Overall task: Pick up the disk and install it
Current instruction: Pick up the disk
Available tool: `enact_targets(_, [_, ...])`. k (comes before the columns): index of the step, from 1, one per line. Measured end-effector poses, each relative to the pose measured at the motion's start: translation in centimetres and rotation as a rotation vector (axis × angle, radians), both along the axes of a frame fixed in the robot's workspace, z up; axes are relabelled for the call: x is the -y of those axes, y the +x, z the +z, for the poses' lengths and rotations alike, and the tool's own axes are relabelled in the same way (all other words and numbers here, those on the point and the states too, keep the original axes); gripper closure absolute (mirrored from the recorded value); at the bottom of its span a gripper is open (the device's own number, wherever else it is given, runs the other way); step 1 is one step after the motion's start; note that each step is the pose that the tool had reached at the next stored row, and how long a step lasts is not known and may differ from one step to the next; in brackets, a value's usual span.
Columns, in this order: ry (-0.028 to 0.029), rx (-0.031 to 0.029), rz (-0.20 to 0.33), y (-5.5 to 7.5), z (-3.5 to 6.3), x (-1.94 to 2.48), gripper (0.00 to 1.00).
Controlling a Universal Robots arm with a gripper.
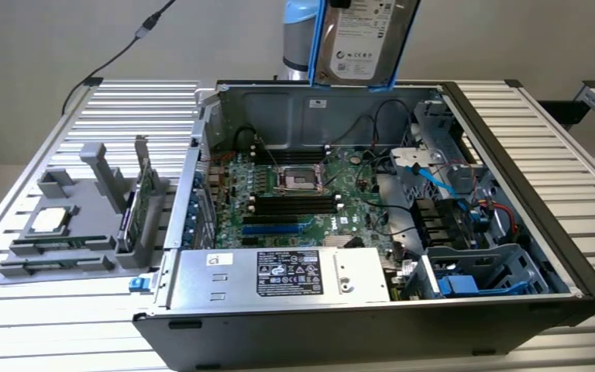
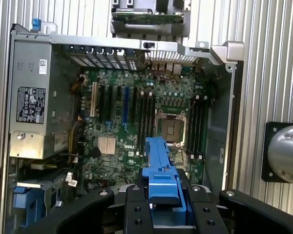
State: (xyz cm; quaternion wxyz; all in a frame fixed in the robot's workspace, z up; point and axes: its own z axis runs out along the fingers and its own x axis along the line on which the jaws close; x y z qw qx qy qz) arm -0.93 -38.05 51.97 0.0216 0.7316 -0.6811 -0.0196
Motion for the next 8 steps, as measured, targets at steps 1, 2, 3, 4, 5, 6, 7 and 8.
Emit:
enact_targets(1, [0.0023, 0.0024, 0.000, 0.3, 0.00, 0.17, 0.67])
enact_targets(2, [0.0047, 0.0045, 0.000, 0.6, 0.00, 0.32, 0.67])
enact_targets(3, [0.0070, 0.0067, 0.000, 1.0, 0.00, 0.47, 0.67])
enact_targets(4, [0.0094, 0.0089, 0.000, 1.3, 0.00, 0.62, 0.67])
enact_targets(5, [0.0116, 0.0111, 0.000, 1.6, 0.00, 0.77, 0.67])
enact_targets(6, [0.0140, 0.0132, 0.000, 1.9, 0.00, 0.92, 0.67])
enact_targets(7, [0.0160, 0.0152, 0.000, 2.2, 0.01, 1.08, 0.67])
enact_targets(8, [0.0177, 0.0170, 0.000, 2.5, 0.01, 1.26, 0.67])
